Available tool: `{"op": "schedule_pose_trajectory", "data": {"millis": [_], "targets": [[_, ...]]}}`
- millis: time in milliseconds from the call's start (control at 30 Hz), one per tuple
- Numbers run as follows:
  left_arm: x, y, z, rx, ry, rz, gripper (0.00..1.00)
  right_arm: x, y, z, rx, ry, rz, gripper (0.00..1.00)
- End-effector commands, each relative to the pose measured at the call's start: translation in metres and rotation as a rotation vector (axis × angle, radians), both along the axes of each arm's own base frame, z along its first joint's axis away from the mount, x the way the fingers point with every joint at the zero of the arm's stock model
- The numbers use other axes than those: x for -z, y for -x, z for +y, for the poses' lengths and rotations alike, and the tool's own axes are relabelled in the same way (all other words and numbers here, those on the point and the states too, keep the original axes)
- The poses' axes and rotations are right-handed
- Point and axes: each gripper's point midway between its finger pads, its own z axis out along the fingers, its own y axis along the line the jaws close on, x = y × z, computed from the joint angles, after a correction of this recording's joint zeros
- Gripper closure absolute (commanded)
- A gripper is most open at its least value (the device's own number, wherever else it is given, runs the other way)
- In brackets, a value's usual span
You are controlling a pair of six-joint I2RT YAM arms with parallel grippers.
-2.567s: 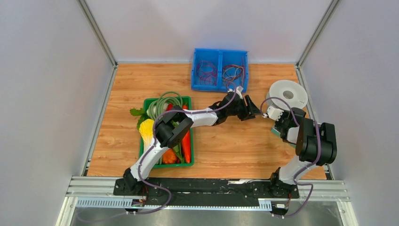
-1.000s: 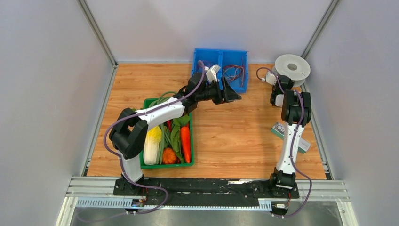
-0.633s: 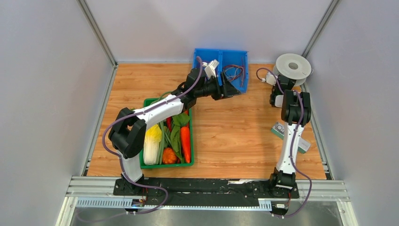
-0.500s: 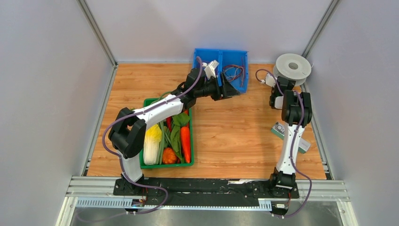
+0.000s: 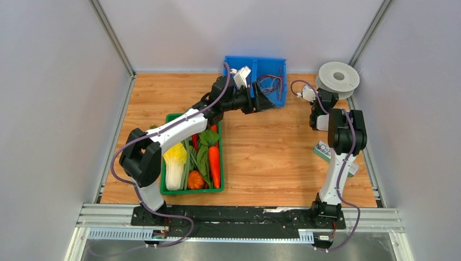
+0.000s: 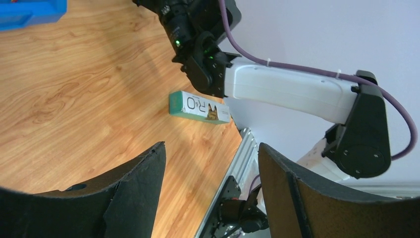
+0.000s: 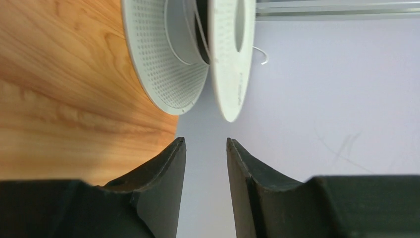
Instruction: Wrap the cables
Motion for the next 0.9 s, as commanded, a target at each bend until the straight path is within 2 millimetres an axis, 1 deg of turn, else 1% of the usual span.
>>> {"op": "schedule_pose_trajectory", "data": {"millis": [0, 33, 100, 133, 167, 267, 367, 467, 567, 667, 700, 733, 800, 867], "targets": [[-0.046, 0.002, 0.01, -0.01, 0.024, -0.138, 0.24, -0.046, 0.009, 0.021, -0.05, -0.064, -0.115, 0.56], [-0.045, 0.001, 0.011, -0.012, 0.011, -0.143, 0.24, -0.045, 0.014, 0.025, -0.053, -0.079, -0.106, 0.55], [-0.047, 0.001, 0.015, -0.017, -0.007, -0.168, 0.24, -0.055, 0.023, 0.032, -0.062, -0.113, -0.114, 0.53], [-0.05, 0.001, 0.018, -0.021, -0.02, -0.19, 0.24, -0.06, 0.027, 0.037, -0.068, -0.133, -0.117, 0.5], [-0.052, 0.001, 0.022, -0.027, -0.037, -0.218, 0.24, -0.071, 0.031, 0.041, -0.075, -0.158, -0.133, 0.47], [-0.057, -0.002, 0.038, -0.049, -0.104, -0.276, 0.24, -0.097, 0.043, 0.055, -0.097, -0.228, -0.154, 0.39], [-0.06, -0.007, 0.06, -0.065, -0.171, -0.309, 0.23, -0.131, 0.052, 0.068, -0.125, -0.31, -0.187, 0.29], [-0.065, -0.014, 0.082, -0.068, -0.217, -0.333, 0.23, -0.16, 0.061, 0.082, -0.157, -0.397, -0.206, 0.2], [-0.07, -0.024, 0.108, -0.082, -0.249, -0.344, 0.23, -0.184, 0.072, 0.098, -0.204, -0.48, -0.226, 0.11], [-0.077, -0.036, 0.139, -0.11, -0.315, -0.391, 0.23, -0.205, 0.086, 0.113, -0.255, -0.549, -0.228, 0.0], [-0.08, -0.041, 0.148, -0.124, -0.333, -0.399, 0.23, -0.214, 0.09, 0.131, -0.3, -0.576, -0.227, 0.0], [-0.079, -0.045, 0.159, -0.141, -0.357, -0.391, 0.23, -0.22, 0.094, 0.138, -0.325, -0.606, -0.226, 0.0], [-0.085, -0.055, 0.183, -0.173, -0.371, -0.378, 0.23, -0.233, 0.107, 0.153, -0.378, -0.688, -0.207, 0.0], [-0.089, -0.063, 0.208, -0.204, -0.356, -0.344, 0.22, -0.247, 0.117, 0.163, -0.403, -0.762, -0.208, 0.0]]}}
